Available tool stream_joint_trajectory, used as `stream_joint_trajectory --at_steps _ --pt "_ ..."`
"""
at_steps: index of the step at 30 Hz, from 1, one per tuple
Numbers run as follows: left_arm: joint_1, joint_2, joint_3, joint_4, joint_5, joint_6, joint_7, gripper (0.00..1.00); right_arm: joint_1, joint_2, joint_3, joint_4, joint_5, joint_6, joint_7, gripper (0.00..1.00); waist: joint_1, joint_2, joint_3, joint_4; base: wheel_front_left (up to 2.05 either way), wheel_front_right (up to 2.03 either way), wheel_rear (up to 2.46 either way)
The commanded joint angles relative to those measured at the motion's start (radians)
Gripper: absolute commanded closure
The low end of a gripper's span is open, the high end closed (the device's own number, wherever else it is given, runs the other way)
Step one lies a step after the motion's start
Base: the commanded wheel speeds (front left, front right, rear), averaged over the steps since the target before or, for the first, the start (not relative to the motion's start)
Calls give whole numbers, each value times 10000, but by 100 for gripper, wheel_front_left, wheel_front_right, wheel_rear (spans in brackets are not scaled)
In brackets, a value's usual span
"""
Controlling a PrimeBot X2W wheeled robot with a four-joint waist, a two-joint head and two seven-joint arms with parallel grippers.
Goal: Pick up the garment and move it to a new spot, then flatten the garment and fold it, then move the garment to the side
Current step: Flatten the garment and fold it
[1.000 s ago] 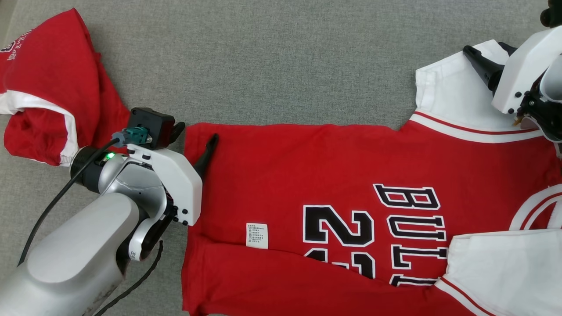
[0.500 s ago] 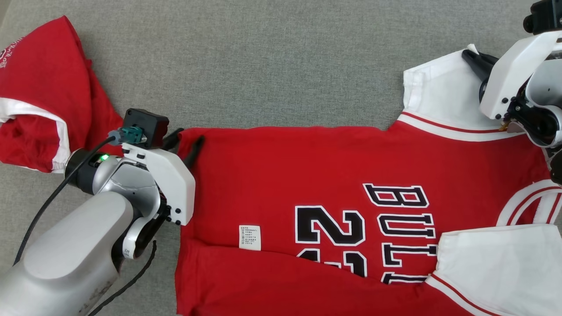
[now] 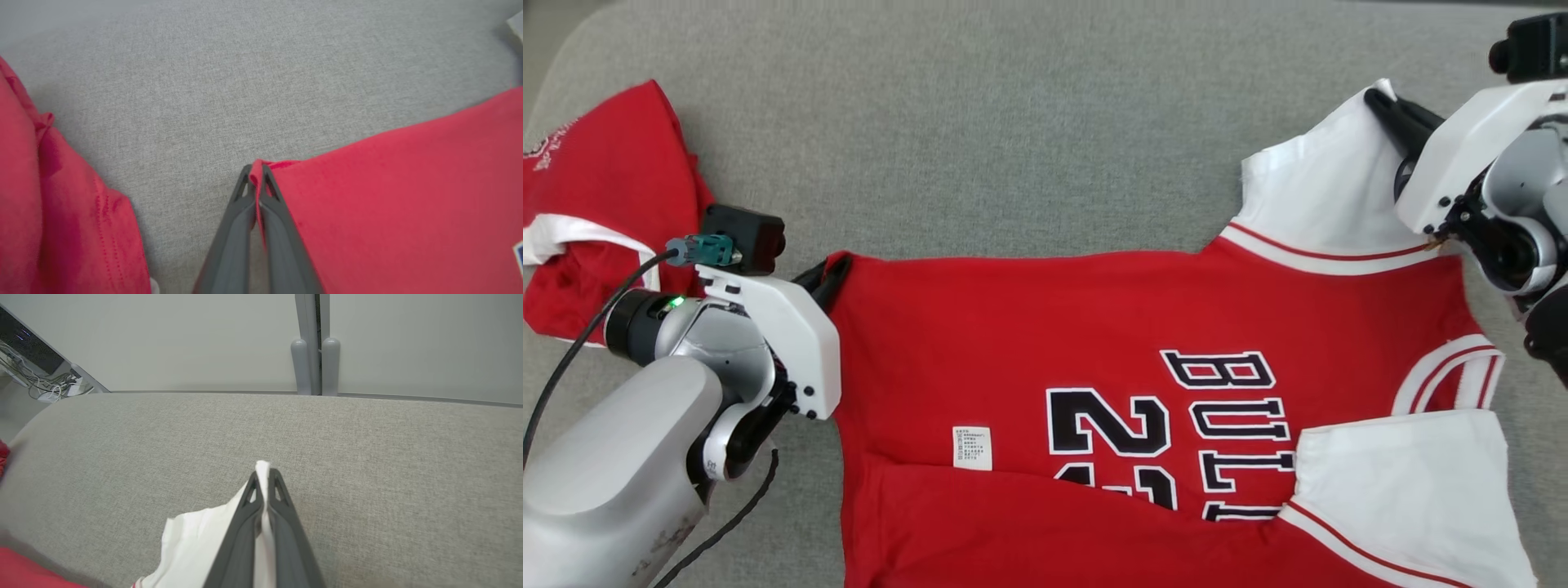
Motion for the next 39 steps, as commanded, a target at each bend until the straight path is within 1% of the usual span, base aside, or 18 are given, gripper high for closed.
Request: stream_joint_trajectory --at_steps 1,4,9,14,18,24,25,28,35,39 --pt "131 134 57 151 -155 -108 49 100 219 16 118 -36 186 19 -108 100 0 0 -421 -205 0 0 0" --pt "242 256 42 449 -492 -465 359 100 413 -38 443 -103 469 19 -164 100 0 0 -869 -383 0 0 0" --pt "466 499 2 1063 -876 -862 740 100 723 -78 886 175 795 19 -329 100 0 0 -1535 -727 0 0 0" --pt "636 490 -57 1428 -1296 -1260 1088 100 872 9 1273 263 1103 19 -402 100 0 0 -1991 -937 0 0 0" --pt "565 416 -291 1659 -1522 -1667 1753 100 1014 -105 1694 -13 1342 19 -250 100 0 0 -2341 -1003 0 0 0" --pt "368 386 -698 1826 -2099 -2249 3331 100 1342 -488 2322 -662 1852 19 428 100 0 0 -2978 -1027 0 0 0" --pt "368 386 -698 1826 -2099 -2249 3331 100 1342 -488 2322 -662 1852 19 428 100 0 0 -2978 -1027 0 0 0" --pt "324 402 -828 1870 -2309 -2432 3887 100 1506 -720 2575 -917 2136 19 914 100 0 0 -3263 -1060 0 0 0" --pt "335 523 -1201 1996 -2230 -2663 4519 100 1967 -1347 3129 -1752 2757 19 2319 100 0 0 -3565 -1177 0 0 0" --pt "510 565 -1312 2063 -2266 -2744 4611 100 2259 -1720 3285 -2415 2961 19 2722 100 0 0 -3599 -1274 0 0 0"
